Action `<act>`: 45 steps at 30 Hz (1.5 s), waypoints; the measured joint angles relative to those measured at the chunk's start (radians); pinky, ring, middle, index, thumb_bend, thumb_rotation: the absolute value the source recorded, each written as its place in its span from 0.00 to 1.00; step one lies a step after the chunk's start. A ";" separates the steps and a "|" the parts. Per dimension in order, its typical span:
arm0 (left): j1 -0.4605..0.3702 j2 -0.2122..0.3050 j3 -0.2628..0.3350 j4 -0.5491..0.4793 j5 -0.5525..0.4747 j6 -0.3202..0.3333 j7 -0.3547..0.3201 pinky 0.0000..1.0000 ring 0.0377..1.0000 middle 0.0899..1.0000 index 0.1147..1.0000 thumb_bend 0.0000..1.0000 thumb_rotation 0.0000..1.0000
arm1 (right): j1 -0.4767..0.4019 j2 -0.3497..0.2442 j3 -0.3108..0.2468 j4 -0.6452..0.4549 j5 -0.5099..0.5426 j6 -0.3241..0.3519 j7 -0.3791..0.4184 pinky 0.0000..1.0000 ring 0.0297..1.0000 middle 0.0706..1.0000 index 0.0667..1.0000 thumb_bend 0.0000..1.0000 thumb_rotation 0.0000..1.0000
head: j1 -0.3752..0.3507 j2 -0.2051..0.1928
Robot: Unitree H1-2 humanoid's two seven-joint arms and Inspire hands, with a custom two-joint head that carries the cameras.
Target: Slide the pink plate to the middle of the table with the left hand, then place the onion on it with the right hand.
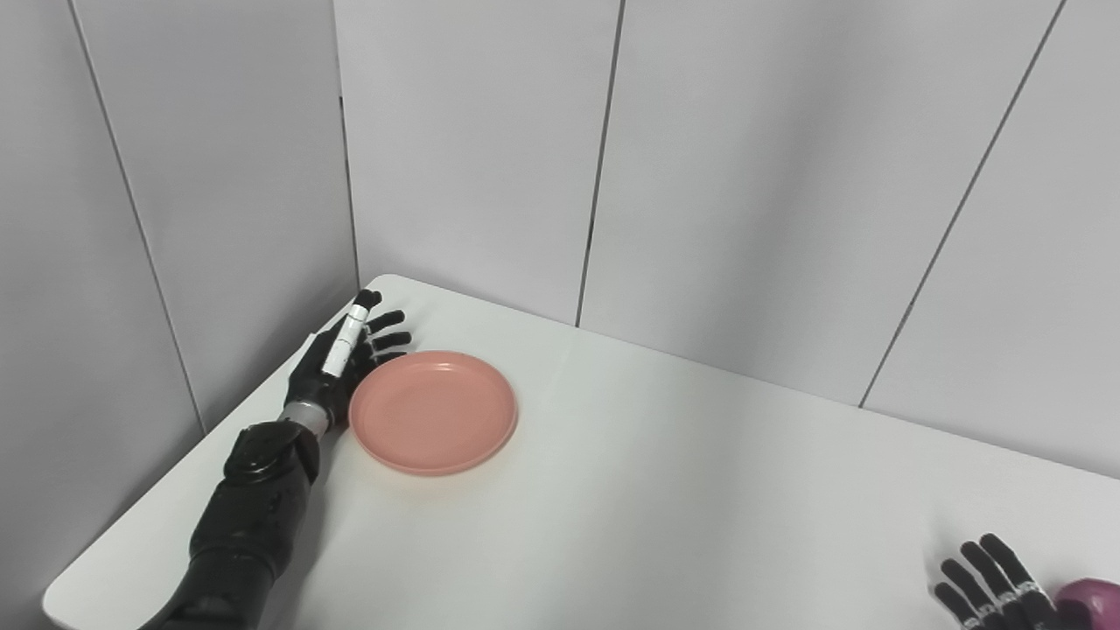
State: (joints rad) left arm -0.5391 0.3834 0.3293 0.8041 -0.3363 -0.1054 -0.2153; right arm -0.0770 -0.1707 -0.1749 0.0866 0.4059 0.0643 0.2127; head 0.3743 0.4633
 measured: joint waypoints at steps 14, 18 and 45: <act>0.054 -0.107 -0.079 -0.197 -0.012 0.097 -0.001 0.63 0.69 0.78 0.89 0.90 0.78 | 0.008 0.005 0.001 -0.017 0.000 0.002 -0.017 0.79 0.84 0.86 0.84 1.00 0.81 | -0.015 0.006; 0.084 -0.130 -0.102 -0.273 -0.012 0.144 -0.004 0.63 0.69 0.78 0.89 0.91 0.78 | 0.024 0.013 0.003 -0.038 -0.001 0.004 -0.028 0.82 0.85 0.88 0.86 1.00 0.81 | -0.018 0.008; 0.215 -0.300 -0.228 -0.545 -0.016 0.286 -0.019 0.67 0.72 0.79 0.91 0.88 0.82 | 0.058 0.059 0.020 -0.103 0.001 0.016 -0.074 1.00 0.99 1.00 1.00 0.80 0.92 | -0.084 0.061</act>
State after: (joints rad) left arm -0.3237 0.0836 0.1011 0.2587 -0.3519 0.1810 -0.2343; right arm -0.0188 -0.1115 -0.1547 -0.0160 0.4072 0.0807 0.1383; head 0.2899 0.5246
